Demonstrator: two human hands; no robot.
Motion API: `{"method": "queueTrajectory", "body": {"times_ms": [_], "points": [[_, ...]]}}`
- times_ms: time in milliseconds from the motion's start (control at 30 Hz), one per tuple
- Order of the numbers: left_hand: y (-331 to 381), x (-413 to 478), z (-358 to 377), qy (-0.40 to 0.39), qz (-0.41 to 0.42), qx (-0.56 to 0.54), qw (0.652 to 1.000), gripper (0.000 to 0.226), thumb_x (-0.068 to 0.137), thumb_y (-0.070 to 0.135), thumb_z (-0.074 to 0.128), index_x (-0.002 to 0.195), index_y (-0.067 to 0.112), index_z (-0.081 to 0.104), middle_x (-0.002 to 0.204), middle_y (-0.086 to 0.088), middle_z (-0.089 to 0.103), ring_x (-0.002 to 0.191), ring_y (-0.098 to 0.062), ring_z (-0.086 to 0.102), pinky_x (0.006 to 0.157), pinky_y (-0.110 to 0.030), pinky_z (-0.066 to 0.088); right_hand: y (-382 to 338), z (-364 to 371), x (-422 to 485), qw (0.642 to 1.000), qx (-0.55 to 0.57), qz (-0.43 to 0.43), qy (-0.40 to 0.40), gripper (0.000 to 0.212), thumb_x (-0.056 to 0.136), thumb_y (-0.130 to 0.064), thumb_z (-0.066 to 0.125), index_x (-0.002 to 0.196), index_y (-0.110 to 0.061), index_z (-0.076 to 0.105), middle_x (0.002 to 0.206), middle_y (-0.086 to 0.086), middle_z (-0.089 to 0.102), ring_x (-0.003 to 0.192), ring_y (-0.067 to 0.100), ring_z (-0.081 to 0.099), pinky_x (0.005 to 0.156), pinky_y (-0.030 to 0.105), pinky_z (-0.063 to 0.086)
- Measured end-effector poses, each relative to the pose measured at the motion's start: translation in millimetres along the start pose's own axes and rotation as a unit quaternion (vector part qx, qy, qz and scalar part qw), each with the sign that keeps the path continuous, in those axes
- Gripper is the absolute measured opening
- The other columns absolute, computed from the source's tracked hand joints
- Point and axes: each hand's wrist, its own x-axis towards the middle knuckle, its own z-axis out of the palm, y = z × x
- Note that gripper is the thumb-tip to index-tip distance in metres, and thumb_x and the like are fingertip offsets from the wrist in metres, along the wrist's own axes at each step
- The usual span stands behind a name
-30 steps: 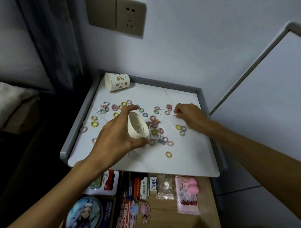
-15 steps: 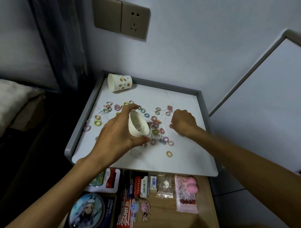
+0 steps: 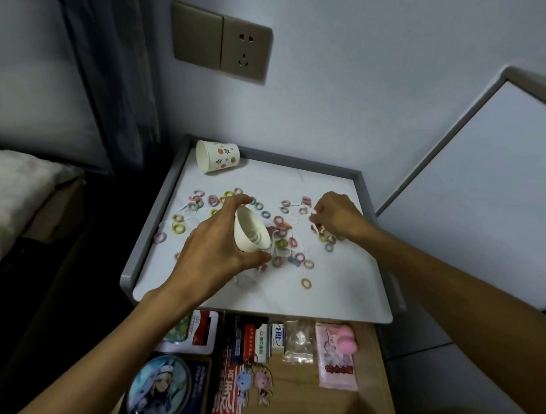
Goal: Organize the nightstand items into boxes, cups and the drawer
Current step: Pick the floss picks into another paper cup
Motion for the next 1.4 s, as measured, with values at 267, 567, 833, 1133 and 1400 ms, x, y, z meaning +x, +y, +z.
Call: {"method": "queueTrajectory", "body": {"times_ms": [267, 567, 833, 1133, 1400], "points": [[1, 0, 4, -0.006, -0.001, 0.004, 1.0, 0.088, 0.066, 0.041, 0.088, 0.137, 0.037, 0.036, 0.108, 0.015, 0.056, 0.097, -0.016, 0.058, 0.078, -0.033, 0.048, -33, -60, -49, 0.937, 0.243, -0.184, -0.172, 0.015, 0.101, -0.012, 0.053, 0.104, 0.0, 0.062, 0.086, 0.013, 0.072, 0.068, 0.017, 0.071, 0.061, 0.025, 0.057], [3, 1, 7, -0.017, 0.012, -0.031, 0.999, 0.092, 0.065, 0.035, 0.09, 0.138, 0.037, 0.033, 0.101, 0.023, 0.061, 0.094, -0.009, 0.064, 0.082, -0.039, 0.055, -86, -51, -67, 0.915, -0.019, -0.358, -0.183, 0.011, 0.09, -0.024, 0.066, 0.096, -0.02, 0.075, 0.08, -0.003, 0.071, 0.071, 0.013, 0.064, 0.069, 0.034, 0.052], [2, 2, 6, -0.004, 0.016, -0.041, 0.999, 0.09, 0.063, 0.033, 0.091, 0.132, 0.038, 0.035, 0.098, 0.028, 0.057, 0.089, 0.0, 0.062, 0.073, -0.02, 0.051, -77, -43, -69, 0.929, 0.148, -0.306, -0.15, 0.032, 0.084, -0.01, 0.075, 0.115, -0.019, 0.071, 0.107, -0.008, 0.072, 0.095, 0.003, 0.068, 0.088, 0.024, 0.055], [3, 3, 8, 0.002, 0.006, -0.054, 0.999, 0.095, 0.064, 0.032, 0.091, 0.14, 0.035, 0.035, 0.106, 0.013, 0.064, 0.092, -0.009, 0.064, 0.08, -0.033, 0.055, -71, -21, -73, 0.936, 0.169, -0.309, -0.025, 0.015, 0.079, -0.006, 0.078, 0.089, -0.018, 0.079, 0.081, -0.012, 0.07, 0.071, -0.002, 0.064, 0.068, 0.008, 0.047], [-2, 4, 9, -0.008, -0.009, -0.03, 0.999, 0.093, 0.063, 0.039, 0.09, 0.137, 0.038, 0.034, 0.107, 0.015, 0.062, 0.093, -0.011, 0.062, 0.074, -0.025, 0.05, -48, -12, -66, 0.896, 0.321, -0.295, -0.08, 0.035, 0.078, 0.006, 0.076, 0.101, -0.02, 0.075, 0.098, 0.0, 0.071, 0.087, 0.012, 0.069, 0.084, 0.026, 0.057]]}}
